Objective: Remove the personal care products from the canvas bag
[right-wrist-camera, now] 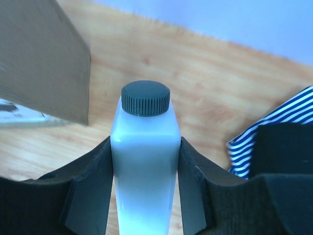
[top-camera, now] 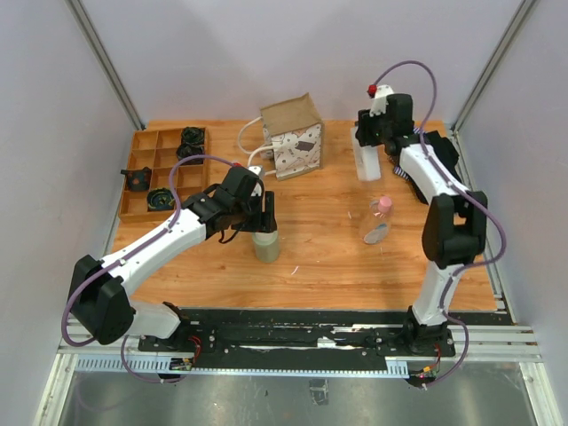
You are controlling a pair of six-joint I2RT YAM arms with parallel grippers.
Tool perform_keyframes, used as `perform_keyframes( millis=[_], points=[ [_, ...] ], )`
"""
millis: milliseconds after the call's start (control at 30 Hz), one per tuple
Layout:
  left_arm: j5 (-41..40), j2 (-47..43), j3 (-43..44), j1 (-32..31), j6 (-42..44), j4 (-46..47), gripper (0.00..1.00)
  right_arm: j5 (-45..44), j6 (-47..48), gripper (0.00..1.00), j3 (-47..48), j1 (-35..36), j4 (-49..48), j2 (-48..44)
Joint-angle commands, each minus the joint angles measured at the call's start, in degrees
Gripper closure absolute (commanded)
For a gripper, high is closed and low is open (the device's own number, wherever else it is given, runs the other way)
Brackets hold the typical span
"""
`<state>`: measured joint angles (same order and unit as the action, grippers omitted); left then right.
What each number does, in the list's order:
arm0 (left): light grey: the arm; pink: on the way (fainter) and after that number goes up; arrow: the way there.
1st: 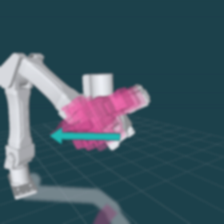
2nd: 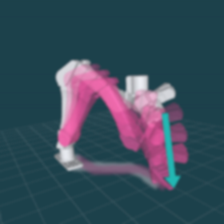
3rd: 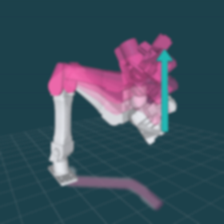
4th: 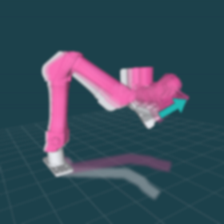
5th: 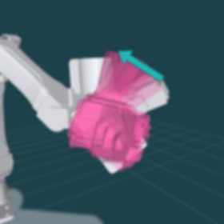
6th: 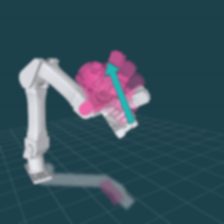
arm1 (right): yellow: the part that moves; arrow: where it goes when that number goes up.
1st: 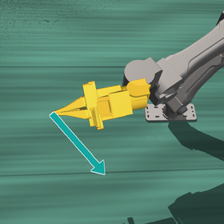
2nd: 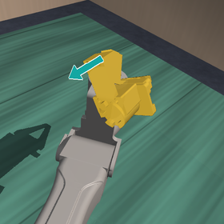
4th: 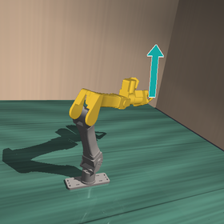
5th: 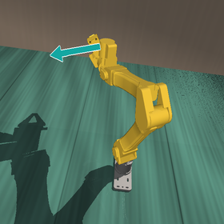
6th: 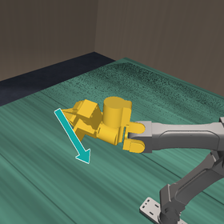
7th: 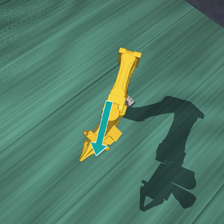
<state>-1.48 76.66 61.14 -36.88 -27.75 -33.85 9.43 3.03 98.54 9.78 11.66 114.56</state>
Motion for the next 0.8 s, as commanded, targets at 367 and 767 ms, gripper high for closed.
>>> perform_keyframes(
  millis=[367,767],
  points=[
    [-0.34,-1.60,-0.18,-0.36,-1.35,-2.32,0.32,12.83,-17.88,0.99,-41.18,-9.95,-92.23,-8.69],
    [-1.45,-3.18,0.31,-0.38,-1.08,-3.78,0.31,19.10,-17.35,0.99,-43.03,-10.48,-101.57,-3.18]
  ],
)
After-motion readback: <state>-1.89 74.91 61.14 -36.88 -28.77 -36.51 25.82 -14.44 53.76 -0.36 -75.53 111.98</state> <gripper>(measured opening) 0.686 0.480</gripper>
